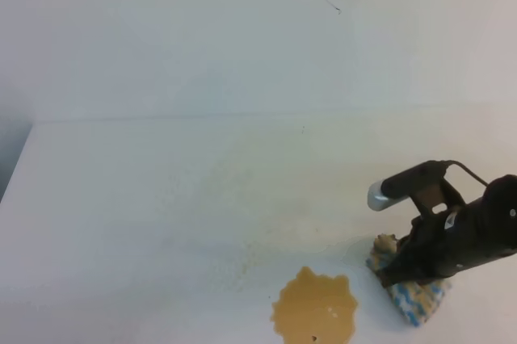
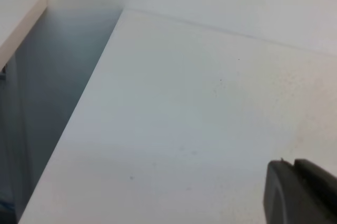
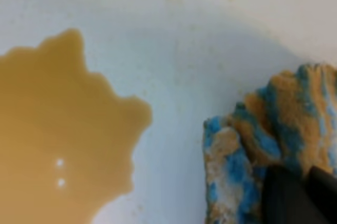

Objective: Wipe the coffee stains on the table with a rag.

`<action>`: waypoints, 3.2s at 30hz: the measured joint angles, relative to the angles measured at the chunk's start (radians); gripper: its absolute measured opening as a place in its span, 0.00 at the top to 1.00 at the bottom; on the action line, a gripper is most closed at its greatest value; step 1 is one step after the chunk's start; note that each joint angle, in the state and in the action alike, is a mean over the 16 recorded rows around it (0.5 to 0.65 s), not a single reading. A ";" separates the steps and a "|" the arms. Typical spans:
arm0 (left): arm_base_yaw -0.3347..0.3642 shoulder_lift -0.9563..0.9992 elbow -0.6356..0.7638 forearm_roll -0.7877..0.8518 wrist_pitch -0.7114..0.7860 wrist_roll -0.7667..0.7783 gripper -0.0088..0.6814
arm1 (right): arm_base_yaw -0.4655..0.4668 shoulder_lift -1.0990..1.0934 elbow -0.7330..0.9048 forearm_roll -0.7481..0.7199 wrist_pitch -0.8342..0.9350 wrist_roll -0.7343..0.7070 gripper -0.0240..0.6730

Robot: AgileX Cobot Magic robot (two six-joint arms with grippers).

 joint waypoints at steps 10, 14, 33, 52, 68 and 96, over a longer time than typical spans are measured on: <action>0.000 0.000 0.000 0.000 0.000 0.000 0.99 | 0.114 0.109 -0.028 0.128 -0.074 -0.003 0.95; 0.000 0.000 0.000 0.000 0.000 0.000 0.99 | 0.192 0.144 -0.083 0.159 -0.067 -0.004 0.95; 0.000 0.000 0.000 0.000 0.000 0.000 0.99 | 0.393 0.086 0.041 0.187 -0.086 0.033 0.96; 0.000 0.000 0.000 0.000 0.000 0.000 0.99 | -0.053 -0.067 0.192 0.092 -0.167 0.046 0.94; 0.000 0.000 0.000 0.000 0.000 0.000 0.99 | 0.248 -0.041 0.149 0.203 -0.168 0.055 0.94; 0.000 0.000 0.000 0.000 0.000 0.000 0.99 | 0.175 0.308 -0.436 0.036 0.049 0.065 0.96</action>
